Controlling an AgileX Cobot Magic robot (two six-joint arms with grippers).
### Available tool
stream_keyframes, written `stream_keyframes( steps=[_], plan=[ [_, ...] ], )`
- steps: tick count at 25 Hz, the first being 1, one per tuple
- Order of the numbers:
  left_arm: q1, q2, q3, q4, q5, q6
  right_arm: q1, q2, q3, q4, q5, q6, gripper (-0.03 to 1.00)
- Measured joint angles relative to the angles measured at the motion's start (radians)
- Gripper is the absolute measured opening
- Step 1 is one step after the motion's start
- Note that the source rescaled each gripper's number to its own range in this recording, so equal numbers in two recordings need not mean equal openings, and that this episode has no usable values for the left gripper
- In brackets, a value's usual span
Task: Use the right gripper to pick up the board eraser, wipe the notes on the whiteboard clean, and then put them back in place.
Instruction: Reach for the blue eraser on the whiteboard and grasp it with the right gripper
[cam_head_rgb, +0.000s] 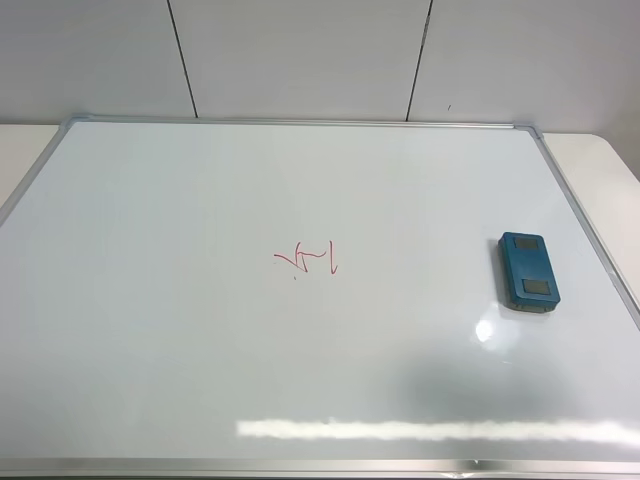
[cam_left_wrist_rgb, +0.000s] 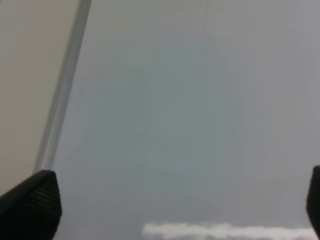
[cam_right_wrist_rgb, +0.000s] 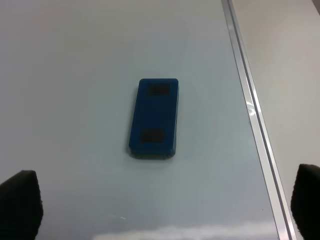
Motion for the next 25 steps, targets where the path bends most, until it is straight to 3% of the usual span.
stream_keyframes(
  steps=[11,25],
  plan=[
    [0.0,0.0,0.0,0.0,0.0,0.0,0.0,0.022,-0.033,-0.01,-0.01,0.002,1.0],
    [0.0,0.0,0.0,0.0,0.0,0.0,0.0,0.523,-0.247,-0.04,-0.118,0.084,1.0]
  ],
)
